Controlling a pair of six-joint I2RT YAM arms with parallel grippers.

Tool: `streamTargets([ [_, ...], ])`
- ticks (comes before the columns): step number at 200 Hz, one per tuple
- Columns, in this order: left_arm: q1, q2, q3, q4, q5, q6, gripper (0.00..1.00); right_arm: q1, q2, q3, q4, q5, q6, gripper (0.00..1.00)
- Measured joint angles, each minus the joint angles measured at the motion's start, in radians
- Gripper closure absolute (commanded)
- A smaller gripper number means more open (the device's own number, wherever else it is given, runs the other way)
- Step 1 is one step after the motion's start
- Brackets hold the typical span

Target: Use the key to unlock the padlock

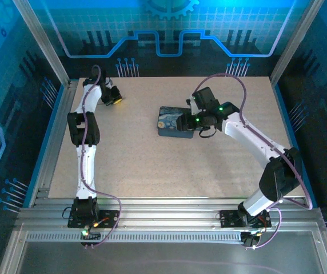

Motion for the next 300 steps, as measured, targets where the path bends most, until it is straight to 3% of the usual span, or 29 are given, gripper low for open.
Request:
streamTargets([
  [17,0.0,0.0,0.001,-0.002,0.0,0.0,0.92,0.0,-0.019,-0.012,-0.005,0.008,0.0,0.34],
  [33,0.0,0.0,0.001,-0.004,0.0,0.0,1.0,0.0,-0.039,-0.023,-0.007,0.011,0.0,0.34],
  [68,0.0,-0.009,-0.02,0.008,-0.006,0.002,1.0,-0.001,-0.068,-0.038,-0.011,0.014,0.0,0.34],
  [139,-0.045,-0.364,-0.594,0.152,-0.089,0.025,1.0,-0.001,-0.089,-0.128,0.021,0.01,0.014,0.34],
  [186,-0.173,-0.732,-0.998,0.298,-0.139,-0.061,1.0,-0.001,-0.122,-0.243,0.07,-0.009,0.065,0.33],
  [231,-0.346,-1.051,-1.27,0.358,-0.159,-0.128,1.0,-0.036,-0.123,-0.278,0.085,-0.009,0.063,0.31],
  [262,-0.401,-1.151,-1.357,0.36,-0.164,-0.16,1.0,-0.135,-0.069,-0.27,0.148,-0.008,0.031,0.3],
  [300,-0.455,-1.163,-1.4,0.348,-0.172,-0.179,1.0,-0.186,0.138,-0.14,0.19,-0.024,-0.013,0.32],
])
